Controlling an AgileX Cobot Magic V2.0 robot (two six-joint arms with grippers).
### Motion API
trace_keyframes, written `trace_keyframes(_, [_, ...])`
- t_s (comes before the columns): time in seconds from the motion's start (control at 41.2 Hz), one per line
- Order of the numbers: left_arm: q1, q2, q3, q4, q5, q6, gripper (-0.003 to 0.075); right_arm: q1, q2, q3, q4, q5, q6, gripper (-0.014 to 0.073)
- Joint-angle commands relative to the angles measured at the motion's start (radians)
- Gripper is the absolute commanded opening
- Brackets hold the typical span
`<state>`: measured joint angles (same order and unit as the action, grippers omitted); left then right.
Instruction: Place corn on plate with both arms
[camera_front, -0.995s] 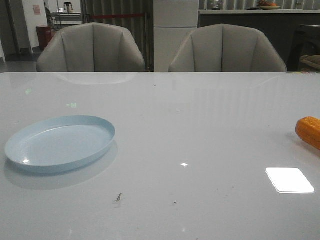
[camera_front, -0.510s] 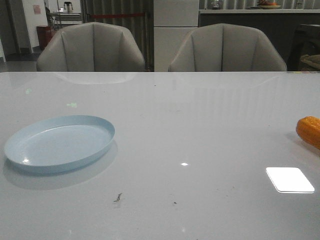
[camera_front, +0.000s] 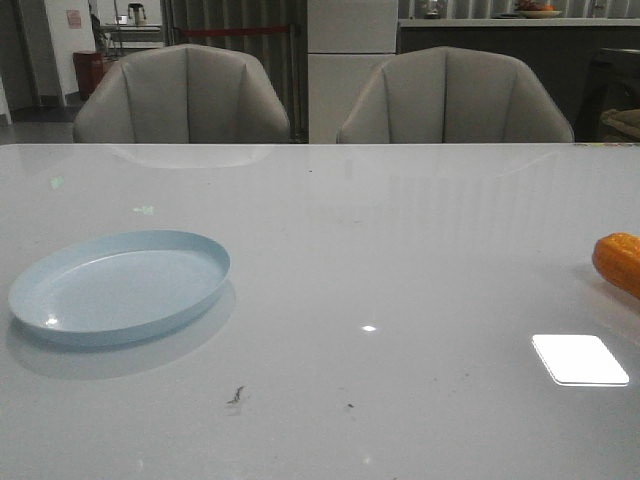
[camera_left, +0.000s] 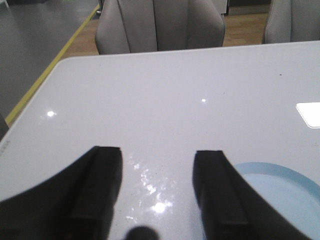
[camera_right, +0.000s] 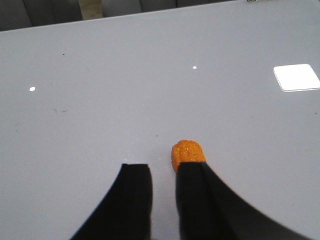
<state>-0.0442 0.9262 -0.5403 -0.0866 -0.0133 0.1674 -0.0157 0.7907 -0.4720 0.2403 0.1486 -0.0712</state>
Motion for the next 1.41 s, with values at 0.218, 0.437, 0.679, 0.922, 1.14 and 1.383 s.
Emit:
trace_keyframes(0.218, [0.0,0.226,-0.181,-0.037,0.121,-0.008,0.0524,-0.003,0.09,-0.035,-0.008,-0.088,0.001,0.0388])
trace_keyframes(0.437, [0.0,0.473,-0.416,-0.037,0.307,-0.006,0.0523,-0.003,0.124,-0.035,-0.008,-0.088,0.001,0.0388])
trace_keyframes(0.679, [0.0,0.719,-0.671,-0.039,0.533,-0.006,0.0522,-0.003,0.131,-0.035,-0.008,-0.088,0.001,0.0388])
trace_keyframes(0.922, [0.0,0.909,-0.835,-0.105,0.727,-0.004,0.0428,-0.003,0.131,-0.035,-0.008,-0.088,0.001,0.0388])
trace_keyframes(1.14, [-0.018,0.98,-0.869,-0.133,0.753,-0.004,0.0386,-0.003,0.131,-0.035,-0.008,-0.088,0.001,0.0388])
trace_keyframes(1.383, [-0.034,0.997,-0.869,-0.137,0.751,-0.004,0.0386,-0.003,0.131,-0.035,-0.008,-0.088,0.001,0.0388])
